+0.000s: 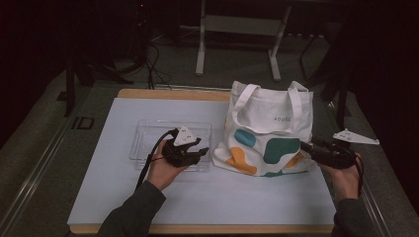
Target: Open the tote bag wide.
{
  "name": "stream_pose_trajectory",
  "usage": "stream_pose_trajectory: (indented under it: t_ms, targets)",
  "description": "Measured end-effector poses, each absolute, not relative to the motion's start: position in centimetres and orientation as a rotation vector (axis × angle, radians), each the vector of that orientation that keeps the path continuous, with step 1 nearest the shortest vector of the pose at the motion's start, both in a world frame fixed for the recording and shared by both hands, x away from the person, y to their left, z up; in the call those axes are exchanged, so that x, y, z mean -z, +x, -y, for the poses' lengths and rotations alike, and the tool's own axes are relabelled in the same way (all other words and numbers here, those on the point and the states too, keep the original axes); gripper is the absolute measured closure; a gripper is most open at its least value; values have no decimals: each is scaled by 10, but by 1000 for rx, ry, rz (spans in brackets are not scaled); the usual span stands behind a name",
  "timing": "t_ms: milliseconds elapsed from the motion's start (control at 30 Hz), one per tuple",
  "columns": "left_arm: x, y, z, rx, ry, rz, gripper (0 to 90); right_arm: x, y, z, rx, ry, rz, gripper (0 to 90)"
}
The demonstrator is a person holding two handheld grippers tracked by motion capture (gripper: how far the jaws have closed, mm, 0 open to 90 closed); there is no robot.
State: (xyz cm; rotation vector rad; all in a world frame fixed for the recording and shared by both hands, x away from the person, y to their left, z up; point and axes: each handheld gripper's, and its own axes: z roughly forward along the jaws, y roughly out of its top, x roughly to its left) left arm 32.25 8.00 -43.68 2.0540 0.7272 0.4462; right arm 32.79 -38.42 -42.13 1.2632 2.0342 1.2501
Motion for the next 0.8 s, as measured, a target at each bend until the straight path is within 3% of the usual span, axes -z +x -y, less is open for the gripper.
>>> stream_pose_trajectory:
  t_ms: [433, 533, 567, 600, 800]
  targets:
    - [432, 339, -63, -460, 2083, -701, 559, 418, 342, 388, -1250, 1284, -2069, 707]
    - [433, 344, -58, -464, 2104, -698, 559, 419, 345, 383, -1234, 1280, -2070, 817]
    - [433, 345, -56, -466, 2105, -699, 559, 419, 345, 383, -1234, 1280, -2070, 817]
    - [432, 347, -55, -463, 2107, -699, 559, 420, 346, 381, -1227, 1279, -2072, 879]
    - [430, 355, -46, -467, 2121, -694, 557, 419, 345, 378, -1205, 1263, -2071, 898]
